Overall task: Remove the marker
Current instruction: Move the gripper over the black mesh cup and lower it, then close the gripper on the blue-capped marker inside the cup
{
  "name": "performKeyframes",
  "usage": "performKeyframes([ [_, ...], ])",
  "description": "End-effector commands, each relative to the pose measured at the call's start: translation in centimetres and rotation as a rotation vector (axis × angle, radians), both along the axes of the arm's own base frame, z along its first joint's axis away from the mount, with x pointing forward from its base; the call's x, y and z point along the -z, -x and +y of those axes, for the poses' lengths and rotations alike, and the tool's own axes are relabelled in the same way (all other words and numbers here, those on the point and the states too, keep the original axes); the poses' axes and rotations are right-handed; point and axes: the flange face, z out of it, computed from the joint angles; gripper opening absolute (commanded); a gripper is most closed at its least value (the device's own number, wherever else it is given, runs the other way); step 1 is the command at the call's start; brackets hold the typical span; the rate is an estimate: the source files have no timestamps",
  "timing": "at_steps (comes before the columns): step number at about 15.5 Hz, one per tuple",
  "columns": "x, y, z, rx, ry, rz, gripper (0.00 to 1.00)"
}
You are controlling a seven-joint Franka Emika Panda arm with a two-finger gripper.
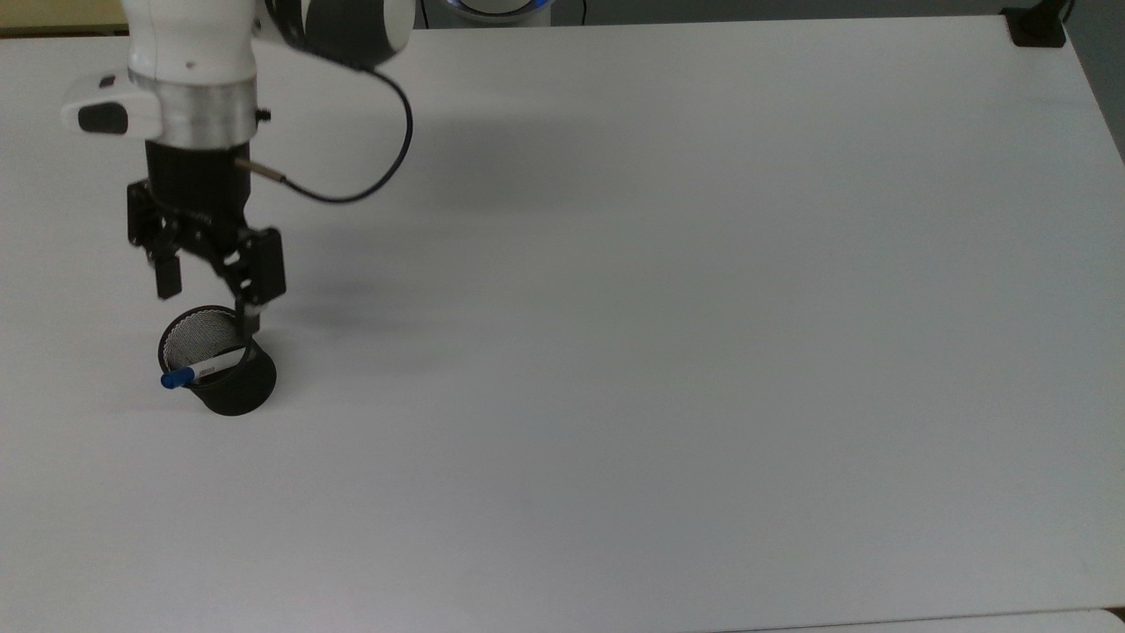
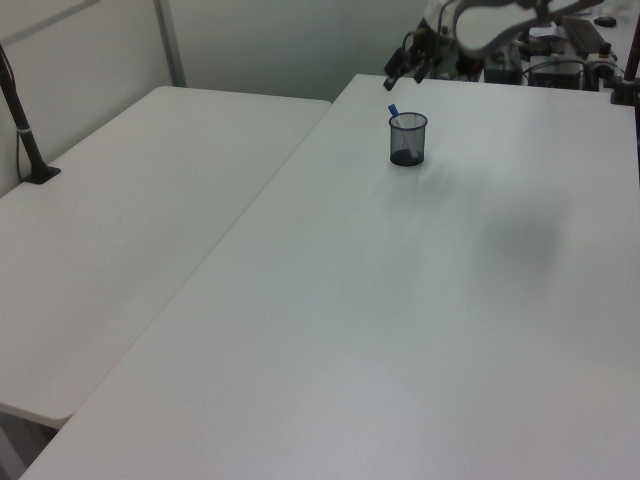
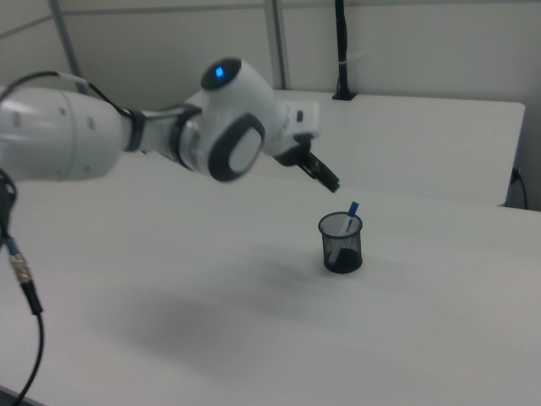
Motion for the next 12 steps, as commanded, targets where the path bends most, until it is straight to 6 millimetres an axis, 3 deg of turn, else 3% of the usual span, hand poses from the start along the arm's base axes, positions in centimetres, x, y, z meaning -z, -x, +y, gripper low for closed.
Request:
performKeyframes([
  [1, 4.5, -1.6, -2.5, 0.059, 0.030, -0.170, 0.97],
  [4, 5.1, -1.8, -3.1, 0.063, 0.048, -0.226, 0.97],
  [12, 6.0, -1.3, -4.0, -0.023, 0.134, -0.173, 0.92],
])
